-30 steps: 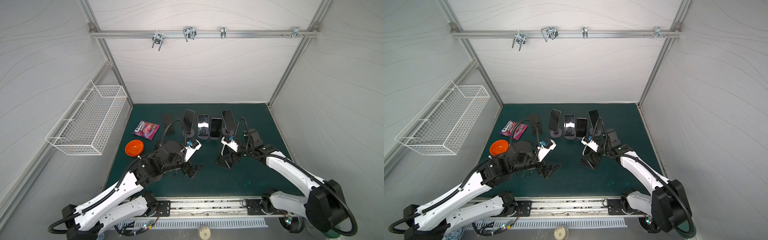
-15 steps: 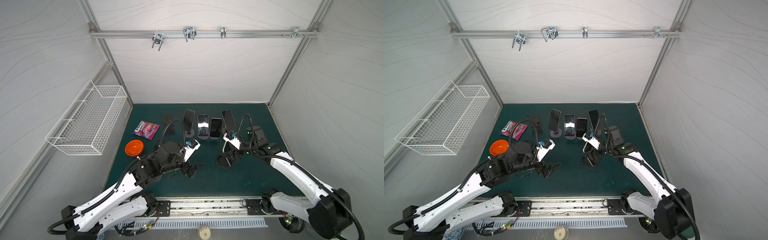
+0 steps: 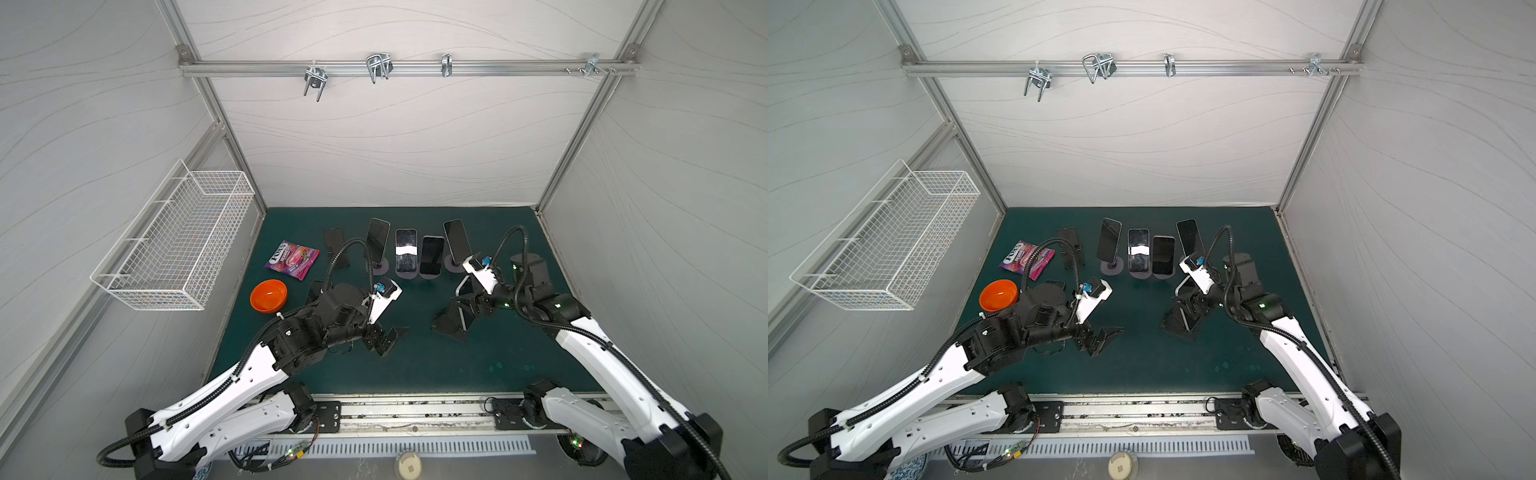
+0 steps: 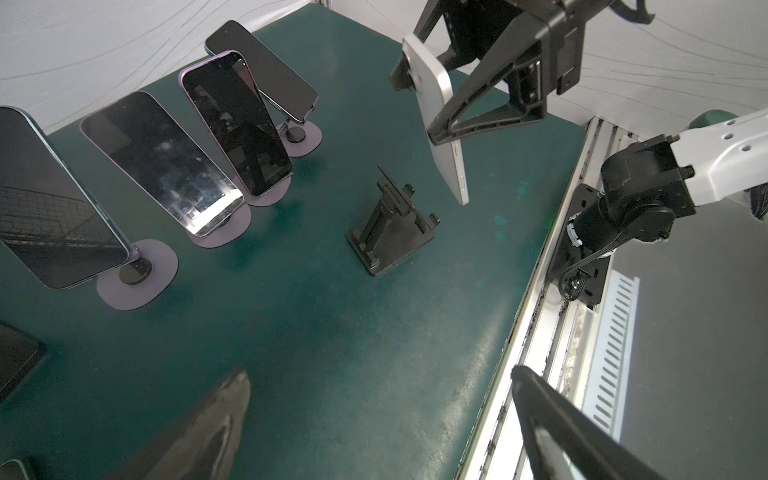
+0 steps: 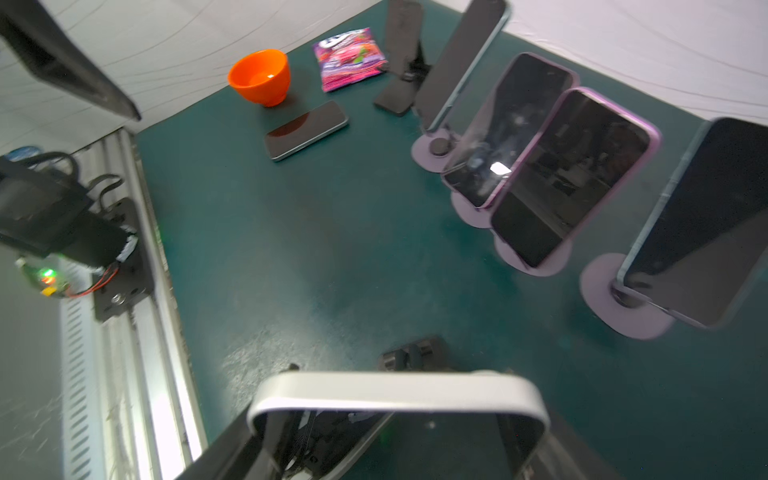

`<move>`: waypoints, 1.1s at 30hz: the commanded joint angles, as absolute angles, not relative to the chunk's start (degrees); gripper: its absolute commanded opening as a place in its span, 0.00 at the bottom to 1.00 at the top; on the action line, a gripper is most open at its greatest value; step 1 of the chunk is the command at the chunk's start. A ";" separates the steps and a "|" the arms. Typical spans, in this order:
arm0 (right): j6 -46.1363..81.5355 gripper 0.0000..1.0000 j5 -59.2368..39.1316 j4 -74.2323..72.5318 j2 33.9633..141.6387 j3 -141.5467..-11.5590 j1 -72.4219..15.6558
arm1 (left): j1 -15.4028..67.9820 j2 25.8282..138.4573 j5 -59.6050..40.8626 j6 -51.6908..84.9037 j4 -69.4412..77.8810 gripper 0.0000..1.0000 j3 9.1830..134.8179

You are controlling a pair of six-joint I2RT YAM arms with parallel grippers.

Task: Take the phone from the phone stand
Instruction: 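Lift the phone off its stand toward the robot with the right gripper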

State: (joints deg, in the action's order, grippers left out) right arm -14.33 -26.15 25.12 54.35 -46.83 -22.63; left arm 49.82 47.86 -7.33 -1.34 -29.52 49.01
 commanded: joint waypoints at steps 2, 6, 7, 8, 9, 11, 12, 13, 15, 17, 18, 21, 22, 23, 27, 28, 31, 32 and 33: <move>-7.50 0.46 -19.03 26.37 51.13 -48.65 -18.95 | 50.06 48.05 -7.40 -2.16 -28.59 0.99 51.06; -7.75 0.45 -12.80 26.51 50.58 -47.82 -16.46 | 50.02 47.55 -7.03 -1.44 -27.87 0.99 50.44; -8.40 0.45 -11.38 26.83 50.85 -47.83 -16.09 | 50.03 47.47 -7.11 -1.28 -27.79 0.99 50.50; -8.77 0.45 -10.10 26.97 51.42 -47.81 -15.53 | 50.02 47.53 -7.34 -1.20 -27.87 0.99 50.53; -8.74 0.45 -9.36 27.16 51.95 -47.69 -14.99 | 50.04 47.48 -7.40 -1.21 -27.97 0.99 50.61; -7.86 0.45 -8.69 26.80 53.02 -47.03 -13.46 | 50.03 47.55 -7.68 -1.53 -28.47 0.99 51.04; -7.27 0.45 -8.52 26.80 53.46 -46.79 -12.85 | 50.01 47.55 -7.78 -1.81 -28.84 0.99 51.30; -6.74 0.45 -8.58 26.97 54.05 -46.56 -12.35 | 50.01 47.55 -7.81 -2.09 -29.21 0.99 51.58; -6.21 0.44 -8.16 27.93 55.01 -46.32 -11.81 | 50.07 47.64 -7.73 -2.40 -29.96 0.99 52.07; -6.14 0.45 -7.46 29.07 55.68 -46.11 -11.87 | 50.02 47.64 -7.69 -2.52 -30.33 0.99 52.37; -5.90 0.45 -6.84 29.30 55.91 -45.91 -11.87 | 50.03 47.66 -7.60 -2.47 -30.39 0.99 52.47; -4.48 0.44 -5.25 30.65 56.50 -45.90 -11.87 | 50.01 47.31 -7.13 -2.11 -29.86 0.99 52.31; -3.72 0.44 -4.90 31.31 56.86 -46.03 -11.86 | 50.01 47.20 -6.81 -1.83 -29.56 0.99 52.12; -2.96 0.43 -4.60 31.83 57.09 -46.10 -11.86 | 50.02 47.12 -6.70 -1.61 -29.07 0.99 52.00; -0.30 0.45 -3.44 34.07 58.37 -46.91 -11.87 | 50.02 47.11 -6.59 -0.93 -28.43 0.99 51.59; 0.14 0.44 -3.13 34.49 58.65 -47.30 -11.84 | 50.01 47.11 -6.46 -0.83 -28.37 0.99 51.59; 0.01 0.44 -3.20 36.64 59.78 -48.55 -11.86 | 50.04 46.80 -6.46 -0.93 -28.48 0.99 51.26; -0.26 0.43 -3.08 37.22 59.93 -48.82 -11.87 | 50.01 46.64 -6.44 -0.98 -28.49 0.99 51.06; -0.35 0.42 -3.05 37.62 59.93 -49.07 -11.84 | 50.03 46.42 -6.35 -1.10 -28.56 0.99 50.91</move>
